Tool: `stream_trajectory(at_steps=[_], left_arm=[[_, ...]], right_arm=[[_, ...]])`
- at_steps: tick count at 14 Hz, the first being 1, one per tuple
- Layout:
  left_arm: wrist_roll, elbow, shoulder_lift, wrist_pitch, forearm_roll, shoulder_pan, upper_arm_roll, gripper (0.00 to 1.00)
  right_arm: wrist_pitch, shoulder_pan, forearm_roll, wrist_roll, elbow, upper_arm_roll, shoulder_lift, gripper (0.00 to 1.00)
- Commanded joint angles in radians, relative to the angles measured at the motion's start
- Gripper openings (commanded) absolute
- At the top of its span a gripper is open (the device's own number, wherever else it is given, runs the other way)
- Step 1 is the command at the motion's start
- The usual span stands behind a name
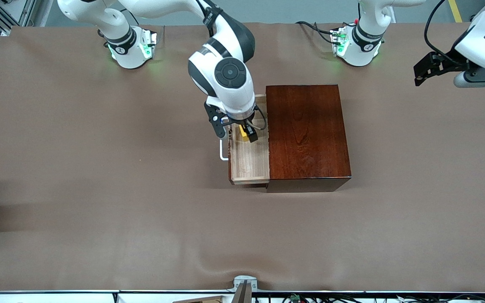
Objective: Open drawer, take yellow block, close drawer
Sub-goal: 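Lower the right gripper into the drawer and grasp the yellow cube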
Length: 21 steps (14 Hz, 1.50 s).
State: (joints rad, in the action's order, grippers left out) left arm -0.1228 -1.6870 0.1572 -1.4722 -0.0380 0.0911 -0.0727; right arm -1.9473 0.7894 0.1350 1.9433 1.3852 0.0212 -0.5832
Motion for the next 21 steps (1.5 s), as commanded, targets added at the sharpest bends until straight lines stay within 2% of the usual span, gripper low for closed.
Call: stream_trajectory(at_steps=[1,10,11,12,13,14,15,21], left_arm=[[-0.003,0.009,-0.002,-0.005,0.017,-0.005,-0.007,1.00],[-0.003,0.007,-0.004,-0.005,0.017,-0.004,-0.009,1.00],[-0.003,0.007,-0.004,-0.007,0.017,-0.005,-0.012,1.00],[-0.003,0.009,-0.004,-0.005,0.017,-0.005,-0.015,1.00],[-0.003,0.009,-0.004,-0.005,0.017,-0.005,-0.015,1.00],[-0.003,0.007,-0.004,-0.007,0.017,-0.005,-0.015,1.00],[-0.003,0.009,-0.005,-0.007,0.017,-0.005,-0.015,1.00],[-0.006,0.009,-0.005,-0.007,0.017,-0.005,-0.033,1.00]], right_arm=[[-0.005,0.013,0.003,0.046,-0.009,-0.010,-0.015,1.00],[-0.044,0.034,-0.003,0.085,0.000,-0.010,-0.060,1.00],[-0.044,0.036,-0.009,0.083,0.000,-0.010,-0.060,0.83],[-0.044,0.036,-0.009,0.085,0.000,-0.010,-0.060,0.50],[-0.044,0.039,-0.009,0.086,0.001,-0.010,-0.060,0.29],[-0.044,0.040,-0.009,0.086,0.002,-0.010,-0.061,0.03],[-0.042,0.041,-0.009,0.088,0.000,-0.010,-0.060,0.00],[-0.029,0.031,-0.006,0.089,-0.024,-0.014,-0.044,0.00]])
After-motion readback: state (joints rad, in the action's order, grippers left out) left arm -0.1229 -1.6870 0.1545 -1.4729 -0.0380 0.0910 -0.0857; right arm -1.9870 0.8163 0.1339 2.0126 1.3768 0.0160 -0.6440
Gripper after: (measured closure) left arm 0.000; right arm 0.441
